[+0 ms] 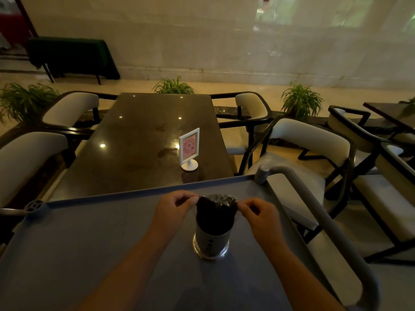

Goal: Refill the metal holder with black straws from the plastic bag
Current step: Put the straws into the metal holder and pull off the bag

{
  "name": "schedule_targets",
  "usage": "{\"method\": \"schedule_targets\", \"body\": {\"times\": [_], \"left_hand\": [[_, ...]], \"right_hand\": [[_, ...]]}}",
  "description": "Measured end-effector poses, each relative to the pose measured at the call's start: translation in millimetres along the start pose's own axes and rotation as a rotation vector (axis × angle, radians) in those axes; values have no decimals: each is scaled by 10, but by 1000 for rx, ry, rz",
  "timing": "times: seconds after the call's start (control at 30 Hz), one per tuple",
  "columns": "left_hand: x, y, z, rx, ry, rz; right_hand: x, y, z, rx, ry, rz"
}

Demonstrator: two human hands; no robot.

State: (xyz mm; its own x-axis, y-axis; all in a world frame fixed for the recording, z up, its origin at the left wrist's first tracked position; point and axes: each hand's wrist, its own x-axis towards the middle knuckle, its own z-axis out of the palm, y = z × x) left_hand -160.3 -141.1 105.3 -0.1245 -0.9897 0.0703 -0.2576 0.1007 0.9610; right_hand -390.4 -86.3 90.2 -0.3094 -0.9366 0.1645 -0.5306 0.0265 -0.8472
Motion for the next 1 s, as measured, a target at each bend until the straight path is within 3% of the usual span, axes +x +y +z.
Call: {"method": "schedule_targets", "body": {"times": [0.47,1.0], "left_hand": [[77,357,-204,30,22,167],[86,813,-314,10,-1,284]], "right_hand": [[148,-509,-240,-122,131,-200],[208,-983,-587,-222,167,-379]]}}
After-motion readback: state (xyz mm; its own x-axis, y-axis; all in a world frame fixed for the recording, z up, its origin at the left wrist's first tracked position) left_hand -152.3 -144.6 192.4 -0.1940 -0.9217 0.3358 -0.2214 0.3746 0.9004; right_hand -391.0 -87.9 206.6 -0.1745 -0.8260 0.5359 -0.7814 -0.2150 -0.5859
